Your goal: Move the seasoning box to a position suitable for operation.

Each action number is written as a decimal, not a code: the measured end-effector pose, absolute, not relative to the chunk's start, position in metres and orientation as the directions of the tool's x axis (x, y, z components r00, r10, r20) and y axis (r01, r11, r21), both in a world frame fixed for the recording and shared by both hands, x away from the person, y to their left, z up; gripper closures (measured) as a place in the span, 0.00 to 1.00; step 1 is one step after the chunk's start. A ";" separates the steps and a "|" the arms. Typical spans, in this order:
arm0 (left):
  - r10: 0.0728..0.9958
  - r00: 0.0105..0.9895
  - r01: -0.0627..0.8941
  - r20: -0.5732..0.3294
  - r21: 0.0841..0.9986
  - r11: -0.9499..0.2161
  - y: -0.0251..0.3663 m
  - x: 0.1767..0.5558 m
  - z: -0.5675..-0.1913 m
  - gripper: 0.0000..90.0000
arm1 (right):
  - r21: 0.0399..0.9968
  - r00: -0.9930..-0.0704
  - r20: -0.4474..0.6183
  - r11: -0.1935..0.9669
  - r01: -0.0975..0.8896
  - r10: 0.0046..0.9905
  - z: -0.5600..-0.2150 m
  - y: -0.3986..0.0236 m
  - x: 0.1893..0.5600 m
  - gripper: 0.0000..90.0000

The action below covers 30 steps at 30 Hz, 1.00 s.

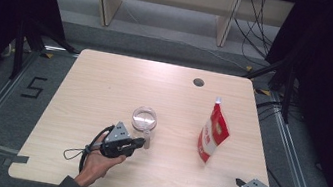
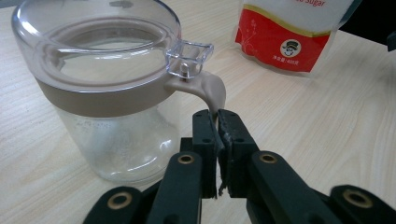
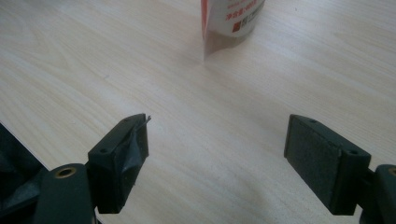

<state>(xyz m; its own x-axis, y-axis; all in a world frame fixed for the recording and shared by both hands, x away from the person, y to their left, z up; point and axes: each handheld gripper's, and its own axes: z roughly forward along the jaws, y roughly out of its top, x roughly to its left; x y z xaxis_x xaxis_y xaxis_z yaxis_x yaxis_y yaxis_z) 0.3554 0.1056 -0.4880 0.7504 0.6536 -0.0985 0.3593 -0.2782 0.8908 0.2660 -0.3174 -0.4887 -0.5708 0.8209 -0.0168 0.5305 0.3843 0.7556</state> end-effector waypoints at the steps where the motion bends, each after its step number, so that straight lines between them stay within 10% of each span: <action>1: 0.656 0.749 0.362 -0.096 0.888 -0.283 0.105 0.355 -0.488 0.95 | 0.754 -0.571 -0.019 0.387 0.531 0.821 -0.489 -0.317 0.266 0.25; 11: 0.675 0.727 0.396 -0.127 0.880 -0.261 0.099 0.339 -0.486 0.85 | 0.751 -0.570 0.002 0.375 0.544 0.822 -0.489 -0.317 0.265 0.25; 30: 0.700 0.695 0.426 -0.165 0.878 -0.217 0.056 0.350 -0.492 0.99 | 0.746 -0.573 0.000 0.381 0.546 0.820 -0.488 -0.316 0.266 0.25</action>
<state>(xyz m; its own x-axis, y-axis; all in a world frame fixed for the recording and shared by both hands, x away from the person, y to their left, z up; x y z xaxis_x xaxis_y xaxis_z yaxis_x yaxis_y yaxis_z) 0.3498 0.0558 -0.4923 0.6953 0.6996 -0.1647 0.4259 -0.2166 0.8784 0.2661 -0.3156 -0.4885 -0.5727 0.8198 0.0001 0.5455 0.3810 0.7464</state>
